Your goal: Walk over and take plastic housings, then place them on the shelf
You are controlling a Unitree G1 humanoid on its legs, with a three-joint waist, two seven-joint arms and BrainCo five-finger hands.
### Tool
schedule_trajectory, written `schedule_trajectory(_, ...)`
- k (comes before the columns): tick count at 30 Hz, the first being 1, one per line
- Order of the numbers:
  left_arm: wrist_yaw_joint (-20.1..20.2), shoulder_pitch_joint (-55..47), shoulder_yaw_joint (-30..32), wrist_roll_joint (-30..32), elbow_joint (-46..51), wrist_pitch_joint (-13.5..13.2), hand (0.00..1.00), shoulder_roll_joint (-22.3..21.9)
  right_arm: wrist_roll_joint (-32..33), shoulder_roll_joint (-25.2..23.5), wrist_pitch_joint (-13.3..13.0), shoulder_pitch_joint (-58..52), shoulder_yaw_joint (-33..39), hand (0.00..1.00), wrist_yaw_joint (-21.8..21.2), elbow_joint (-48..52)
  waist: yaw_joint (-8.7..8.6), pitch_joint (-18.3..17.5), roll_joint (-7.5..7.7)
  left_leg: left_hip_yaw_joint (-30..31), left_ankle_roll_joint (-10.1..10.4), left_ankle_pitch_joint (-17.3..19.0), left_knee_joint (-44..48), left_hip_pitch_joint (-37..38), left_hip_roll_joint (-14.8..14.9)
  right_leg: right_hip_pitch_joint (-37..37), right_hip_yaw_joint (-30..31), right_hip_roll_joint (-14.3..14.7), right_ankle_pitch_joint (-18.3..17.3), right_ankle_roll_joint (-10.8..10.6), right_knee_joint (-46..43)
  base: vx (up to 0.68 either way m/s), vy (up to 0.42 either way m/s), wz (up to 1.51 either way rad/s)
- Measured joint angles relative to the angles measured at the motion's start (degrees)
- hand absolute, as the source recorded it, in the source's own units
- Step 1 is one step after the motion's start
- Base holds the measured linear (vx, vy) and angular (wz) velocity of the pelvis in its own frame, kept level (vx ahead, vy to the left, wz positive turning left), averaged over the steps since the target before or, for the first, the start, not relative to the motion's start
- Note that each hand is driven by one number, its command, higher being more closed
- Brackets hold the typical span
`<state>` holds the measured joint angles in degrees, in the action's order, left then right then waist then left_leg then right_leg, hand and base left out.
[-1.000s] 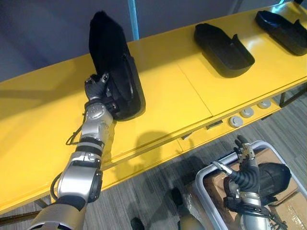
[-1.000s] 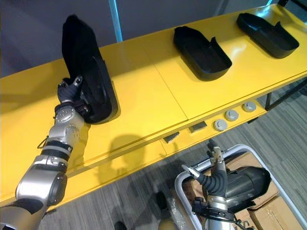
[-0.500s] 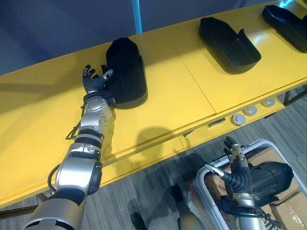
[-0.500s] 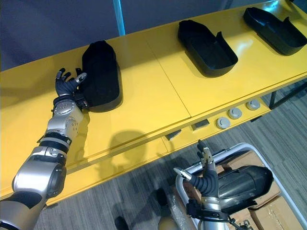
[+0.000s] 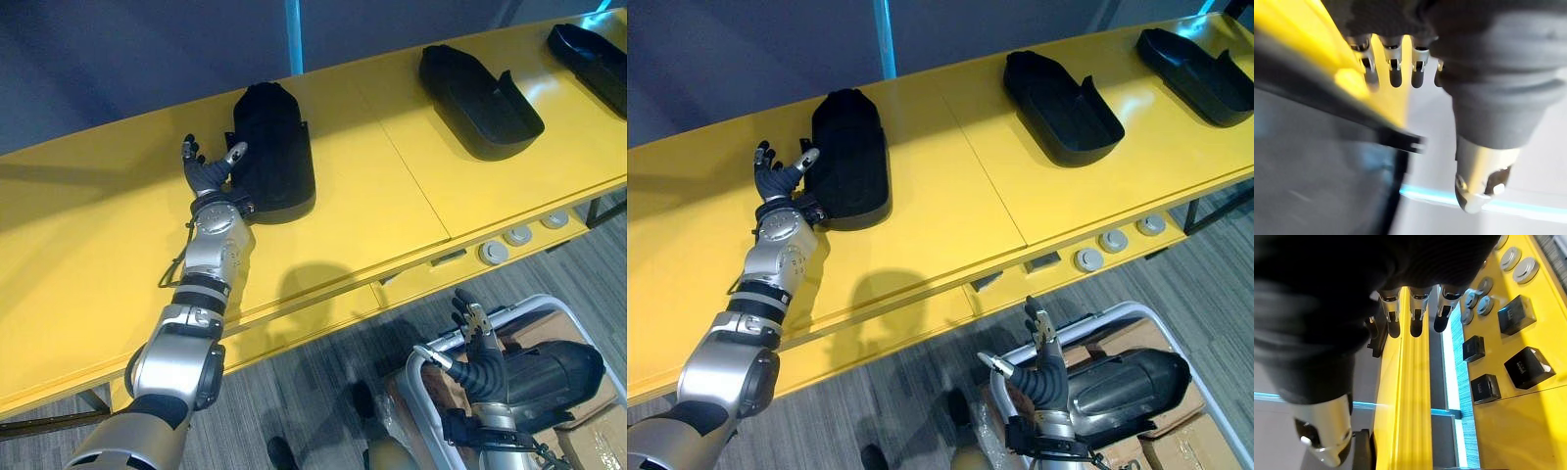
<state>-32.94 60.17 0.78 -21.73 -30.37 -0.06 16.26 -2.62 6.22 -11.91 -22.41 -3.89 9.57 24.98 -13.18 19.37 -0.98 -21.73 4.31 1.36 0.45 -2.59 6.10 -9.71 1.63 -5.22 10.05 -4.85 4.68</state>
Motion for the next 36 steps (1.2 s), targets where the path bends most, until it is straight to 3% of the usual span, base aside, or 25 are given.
schedule_trajectory(5,-0.8,-1.7,0.1,8.5,7.8,-0.4,0.0,0.0,0.0,-0.5,0.0,0.1,1.5,0.0,0.0,-1.4,0.2,-1.7,-0.26,0.8,-0.1,-0.2,-0.7,1.9,0.0,2.1,-1.1,0.0,0.0,0.0,0.0,-0.01,0.011,0.07)
schedule_trajectory(9,-0.9,-4.0,2.6,18.4,13.3,1.9,0.0,0.5,0.0,-1.5,0.0,0.3,2.8,0.0,-0.3,-2.0,0.96,-4.1,-0.65,1.6,-0.2,-0.5,-0.9,3.0,-0.1,3.5,-2.3,0.0,-0.1,0.0,0.0,-0.03,0.008,0.1)
schedule_trajectory(11,-1.4,-11.3,4.0,25.2,25.0,3.3,0.0,0.9,0.0,-1.9,-0.1,0.6,4.1,0.0,-0.3,-2.8,1.65,-5.9,-1.27,1.4,-0.2,-0.4,-0.6,3.6,-0.1,3.9,-2.0,0.0,-0.4,0.0,0.0,0.0,0.01,-0.11)
schedule_trajectory(13,-1.6,-22.1,5.4,31.1,38.5,2.7,0.0,0.0,0.0,-2.0,-0.1,1.9,5.7,0.0,-0.3,-4.6,2.64,-6.4,-1.32,2.8,-0.3,2.1,4.5,3.1,0.3,4.9,-0.2,0.2,-0.8,0.1,-0.4,0.0,0.012,-0.34)
schedule_trajectory(15,-1.6,-35.9,6.9,33.6,49.9,1.1,0.0,-4.1,0.0,-1.6,-0.1,3.9,7.7,0.0,-0.1,-5.6,5.14,-6.5,-1.41,12.7,-2.4,5.8,14.2,0.5,0.3,4.5,3.5,0.5,-1.7,0.1,-2.7,-0.05,0.006,-0.86)
schedule_trajectory(16,-1.7,-45.1,7.1,34.3,55.7,-0.4,0.0,-8.5,0.0,-1.2,-0.1,5.1,8.7,0.0,0.1,-5.8,6.79,-7.0,-2.24,21.7,-1.4,8.8,19.5,-0.7,-0.1,3.4,6.5,1.4,-2.8,-0.4,-5.1,-0.09,0.098,-1.31)
schedule_trajectory(17,-1.7,-53.3,5.5,34.4,59.5,-2.4,0.0,-13.2,0.0,-0.8,-0.1,5.2,10.1,0.0,0.3,-5.8,7.99,-7.9,-3.48,28.7,1.0,12.1,21.8,-0.2,-0.1,1.9,9.3,3.3,-4.3,-1.3,-7.5,-0.1,0.14,-1.28)
schedule_trajectory(19,-1.4,-60.2,-0.3,34.4,61.2,-5.6,0.0,-18.0,0.0,-1.3,-0.4,4.1,12.9,0.0,0.7,-5.3,7.39,-9.5,-4.31,31.8,1.1,17.0,21.2,0.1,0.0,-1.2,11.8,5.1,-4.8,-2.1,-10.4,-0.21,0.252,-0.92)
schedule_trajectory(20,-0.8,-60.4,-4.6,34.3,59.9,-6.4,0.0,-18.0,0.1,-3.0,-0.4,3.6,14.5,0.0,0.7,-5.1,7.3,-9.0,-2.17,29.4,0.2,17.9,22.0,-0.3,-1.6,-2.7,14.1,4.3,-4.1,-3.0,-11.2,-0.27,0.266,-0.84)
schedule_trajectory(22,1.0,-60.7,-10.5,34.2,57.9,-7.4,0.0,-17.4,0.0,-4.9,-0.4,1.0,15.0,0.0,1.3,-0.5,7.0,-9.1,-0.05,24.0,-1.1,18.8,25.9,-2.3,-2.6,-3.8,18.5,3.5,-2.7,-4.8,-8.9,-0.26,0.231,-1.38)
schedule_trajectory(23,2.2,-61.1,-12.9,34.2,57.9,-8.1,0.0,-17.3,0.0,-4.8,-0.5,0.2,15.0,0.0,1.7,2.7,7.0,-9.4,0.41,19.3,-2.0,19.1,27.4,-3.5,-2.3,-5.1,19.1,2.7,-6.0,-5.8,-5.8,-0.28,0.277,-1.86)
schedule_trajectory(24,2.8,-60.9,-13.7,34.1,57.9,-8.7,0.0,-17.5,0.0,-4.6,-0.6,0.8,15.0,0.0,2.3,3.6,7.03,-9.7,-0.75,16.6,-3.2,18.8,27.1,-4.1,-0.9,-6.3,16.9,2.5,-8.1,-4.4,-5.0,-0.27,0.25,-2.13)
schedule_trajectory(26,4.0,-60.1,-12.6,33.5,56.0,-10.7,0.0,-16.9,-0.3,-4.9,-0.9,3.2,15.1,0.0,3.9,3.3,7.42,-10.0,-0.81,7.4,-4.1,16.6,24.6,-4.7,2.4,-10.9,-0.8,1.2,-5.3,-0.3,-10.2,-0.24,0.223,-2.21)
schedule_trajectory(27,4.5,-59.8,-11.6,31.8,54.0,-10.9,0.0,-16.8,-1.3,-5.0,-0.9,4.2,15.1,0.0,5.3,3.1,8.09,-9.9,-0.92,2.6,-4.0,14.4,21.1,-2.9,3.7,-11.0,-7.8,0.1,-5.2,-0.1,-16.4,-0.11,0.119,-1.93)
schedule_trajectory(29,4.6,-58.8,-11.3,29.6,50.8,-11.1,0.0,-16.7,-2.4,-5.0,-1.1,4.8,15.3,0.0,6.3,2.5,7.6,-9.9,-0.89,-0.8,-3.7,12.3,18.0,-1.9,3.8,-8.1,-8.6,-2.8,-6.3,-1.5,-23.3,-0.08,0.018,-1.38)
schedule_trajectory(30,5.3,-57.4,-11.9,28.4,49.0,-11.2,0.0,-16.7,-3.0,-5.0,-1.1,4.8,15.3,0.0,6.3,1.7,7.51,-9.8,-0.5,-2.8,-3.3,11.9,17.6,-2.1,4.0,-5.2,-8.2,-4.7,-10.0,-1.2,-24.6,-0.06,-0.034,-1.03)
schedule_trajectory(32,6.2,-55.4,-13.2,27.3,47.7,-11.2,0.0,-16.0,-4.6,-5.0,-1.1,5.1,15.0,0.0,6.1,-0.5,7.71,-9.3,-0.15,-6.4,-2.4,11.5,17.6,-2.1,4.6,-2.4,-8.9,-6.2,-12.4,-2.9,-21.2,-0.09,-0.157,-1.07)
schedule_trajectory(34,7.2,-54.1,-14.4,27.0,47.1,-11.1,0.0,-15.9,-4.8,-4.4,-0.9,6.4,15.0,0.0,6.0,-2.8,6.92,-8.4,-1.37,-9.2,-1.3,11.4,17.6,-1.7,6.2,-2.2,-11.1,-5.2,-12.5,-1.8,-17.8,-0.08,-0.226,-0.93)
schedule_trajectory(36,8.5,-53.8,-15.6,27.0,47.1,-11.1,0.0,-16.2,-4.8,-4.2,-0.5,6.8,13.8,0.0,5.5,-5.4,6.06,-8.3,-1.97,-11.8,0.6,10.9,17.3,0.4,9.4,-1.6,-11.2,-2.0,-12.2,-0.5,-16.4,0.01,-0.196,-0.78)
